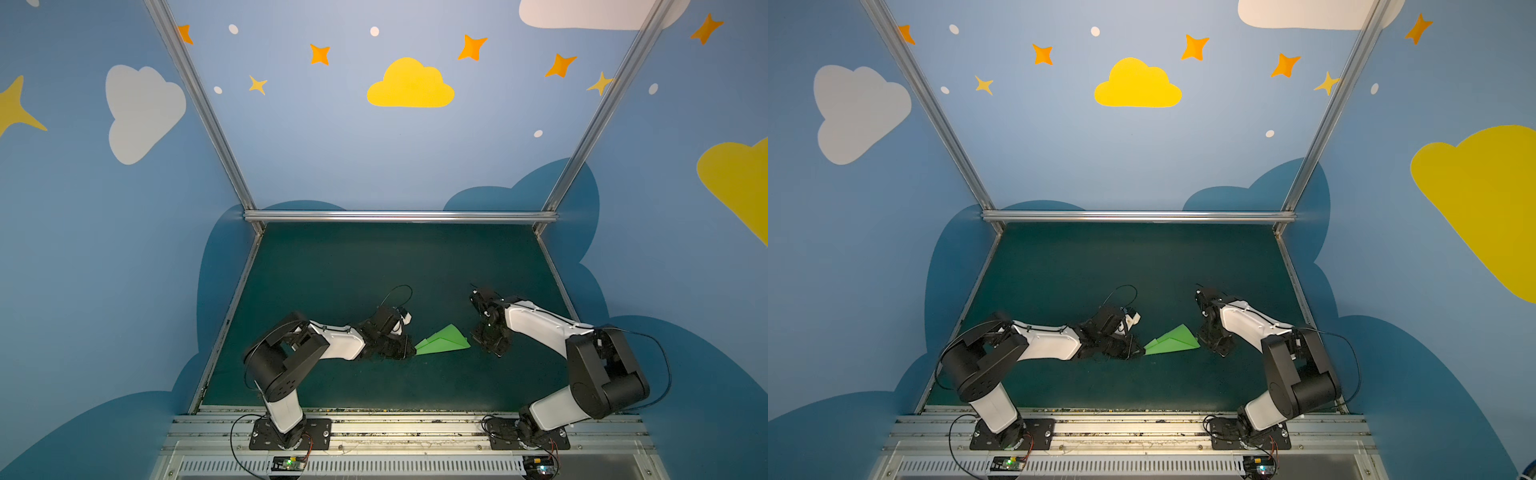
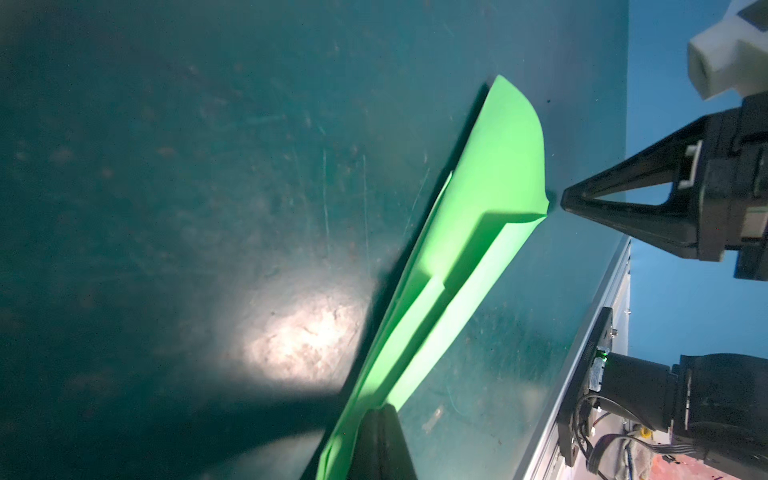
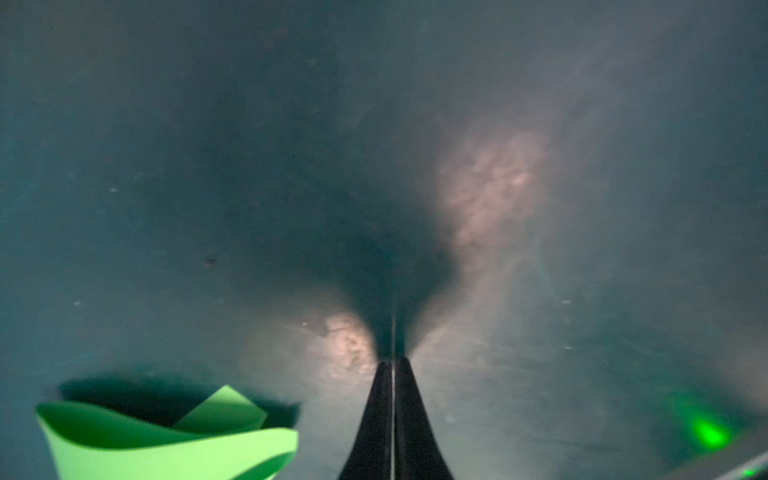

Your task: Fold a paper plane with a square sheet of paper (fold left side to right side)

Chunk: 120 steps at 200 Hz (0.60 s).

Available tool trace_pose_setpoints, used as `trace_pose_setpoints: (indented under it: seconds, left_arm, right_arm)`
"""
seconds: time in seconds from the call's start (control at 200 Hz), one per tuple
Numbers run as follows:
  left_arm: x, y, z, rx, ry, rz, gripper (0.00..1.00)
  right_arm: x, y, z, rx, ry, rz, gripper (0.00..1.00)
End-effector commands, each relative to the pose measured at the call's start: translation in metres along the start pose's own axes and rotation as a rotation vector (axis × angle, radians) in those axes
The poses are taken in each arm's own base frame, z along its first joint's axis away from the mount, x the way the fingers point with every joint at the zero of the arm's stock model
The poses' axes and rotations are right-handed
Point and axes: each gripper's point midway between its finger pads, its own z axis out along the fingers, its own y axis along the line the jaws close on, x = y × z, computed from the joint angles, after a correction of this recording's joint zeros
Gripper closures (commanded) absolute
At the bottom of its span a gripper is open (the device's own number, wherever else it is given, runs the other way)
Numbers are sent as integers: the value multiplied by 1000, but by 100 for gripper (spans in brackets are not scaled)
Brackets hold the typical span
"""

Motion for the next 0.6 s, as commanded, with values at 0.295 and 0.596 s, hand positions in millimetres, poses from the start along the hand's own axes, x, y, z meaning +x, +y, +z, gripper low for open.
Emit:
trace_pose_setpoints:
  seconds: [0.295,0.596]
  left_arm:
    - [38,78,-6,-282,68,-115,96]
    - [37,79,-12,-307,65,-108,96]
  right_arm:
    - [55,85,-61,-573,-5,-350,100]
    - [96,123,-45,-606,34,-498,100]
